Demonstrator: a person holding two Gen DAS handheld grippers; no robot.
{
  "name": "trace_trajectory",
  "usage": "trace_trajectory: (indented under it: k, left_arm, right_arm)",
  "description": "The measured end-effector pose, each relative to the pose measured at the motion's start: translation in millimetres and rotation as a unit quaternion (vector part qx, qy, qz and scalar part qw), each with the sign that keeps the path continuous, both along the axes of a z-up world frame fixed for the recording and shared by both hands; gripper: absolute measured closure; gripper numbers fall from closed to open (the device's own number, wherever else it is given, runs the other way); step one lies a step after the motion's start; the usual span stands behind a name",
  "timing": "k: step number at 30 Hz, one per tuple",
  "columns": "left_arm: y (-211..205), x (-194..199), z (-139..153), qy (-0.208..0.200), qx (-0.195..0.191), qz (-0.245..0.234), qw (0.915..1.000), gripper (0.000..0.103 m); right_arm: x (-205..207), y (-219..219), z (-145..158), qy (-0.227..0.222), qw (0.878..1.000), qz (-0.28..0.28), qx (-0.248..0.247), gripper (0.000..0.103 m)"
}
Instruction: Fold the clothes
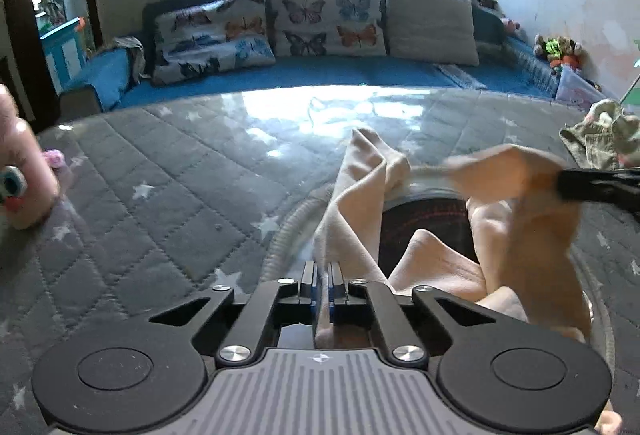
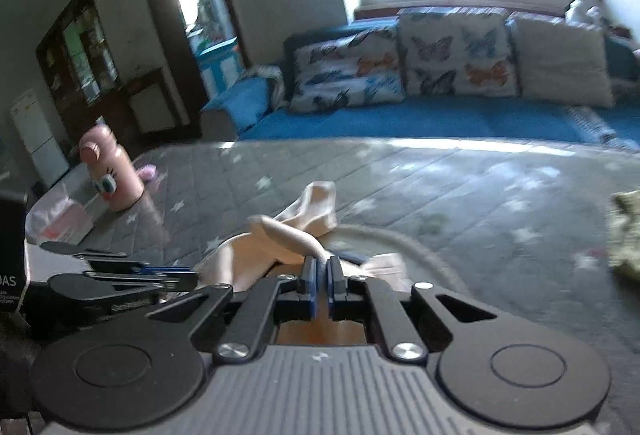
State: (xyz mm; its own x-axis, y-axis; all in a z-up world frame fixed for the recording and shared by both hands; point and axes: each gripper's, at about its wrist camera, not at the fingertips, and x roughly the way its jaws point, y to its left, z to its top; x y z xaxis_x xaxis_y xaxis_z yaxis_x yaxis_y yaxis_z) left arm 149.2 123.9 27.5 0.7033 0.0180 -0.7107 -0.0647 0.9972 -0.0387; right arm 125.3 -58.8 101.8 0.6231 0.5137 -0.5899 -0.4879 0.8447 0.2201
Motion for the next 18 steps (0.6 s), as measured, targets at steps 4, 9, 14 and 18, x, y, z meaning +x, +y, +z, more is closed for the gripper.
trace_trajectory:
  k: [4, 9, 14, 18]
  left_arm:
    - [7, -23, 16, -0.024, -0.003, 0.016, 0.9996, 0.101]
    - [3, -38, 35, -0.036, -0.004, 0.005, 0.9993, 0.1]
    - [-18, -41, 42, -0.043, 0.009, -0.011, 0.999, 0.07]
    - [-32, -36, 38, -0.045, 0.014, -0.014, 0.9988, 0.049]
  right_arm:
    - [-23, -43, 15, -0.019, 0.999, -0.047, 0.01, 0.099]
    - [-57, -94, 20, -0.03, 0.993, -0.112, 0.017, 0.099]
    - [-98, -135, 16, -0.034, 0.988, -0.15, 0.016, 0.099]
    - [-123, -161, 2, -0.012, 0.984, -0.174, 0.018, 0.099]
